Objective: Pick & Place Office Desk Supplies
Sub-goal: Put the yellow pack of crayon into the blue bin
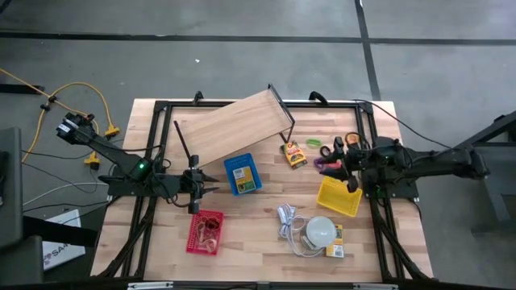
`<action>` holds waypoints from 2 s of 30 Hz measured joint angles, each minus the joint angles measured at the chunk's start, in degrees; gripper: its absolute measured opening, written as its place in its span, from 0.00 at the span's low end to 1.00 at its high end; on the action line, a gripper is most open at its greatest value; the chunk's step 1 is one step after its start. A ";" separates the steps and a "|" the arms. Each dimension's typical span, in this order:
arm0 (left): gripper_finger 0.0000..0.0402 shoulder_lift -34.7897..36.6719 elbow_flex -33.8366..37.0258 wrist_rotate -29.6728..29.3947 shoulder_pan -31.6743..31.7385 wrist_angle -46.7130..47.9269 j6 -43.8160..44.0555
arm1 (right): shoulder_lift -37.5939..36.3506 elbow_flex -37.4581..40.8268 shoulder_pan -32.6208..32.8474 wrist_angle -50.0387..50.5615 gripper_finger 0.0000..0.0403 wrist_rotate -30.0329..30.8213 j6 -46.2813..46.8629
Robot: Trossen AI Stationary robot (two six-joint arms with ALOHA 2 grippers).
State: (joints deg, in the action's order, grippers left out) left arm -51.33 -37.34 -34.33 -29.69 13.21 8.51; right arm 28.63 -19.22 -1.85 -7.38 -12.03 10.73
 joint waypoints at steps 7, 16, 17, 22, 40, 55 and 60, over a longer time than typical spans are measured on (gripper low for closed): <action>0.23 0.00 -0.01 -0.02 -0.01 -0.01 0.00 | 4.18 -6.83 6.38 8.56 0.36 6.28 -4.56; 0.23 0.00 -0.02 -0.02 -0.02 0.00 0.00 | 6.32 -11.67 17.30 17.20 0.36 18.67 -4.54; 0.23 0.00 0.00 -0.02 0.00 0.00 0.00 | 6.64 -12.12 18.57 17.10 0.36 19.50 -4.53; 0.23 0.00 0.00 -0.01 -0.01 0.00 0.00 | 9.00 -13.91 25.09 16.51 0.36 21.82 -3.65; 0.23 0.00 0.00 -0.01 0.00 0.00 0.01 | 27.62 -23.36 45.27 9.67 0.36 31.10 -3.01; 0.23 0.00 0.00 -0.02 0.00 -0.01 0.00 | 33.77 -26.58 54.07 11.32 0.36 41.66 4.33; 0.23 0.00 0.00 -0.02 -0.01 0.00 0.00 | 30.94 -26.58 55.28 14.83 0.36 44.29 8.81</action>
State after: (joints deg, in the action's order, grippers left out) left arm -51.33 -37.34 -34.35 -29.71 13.21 8.52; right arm 59.57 -45.80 53.43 7.45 32.26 19.55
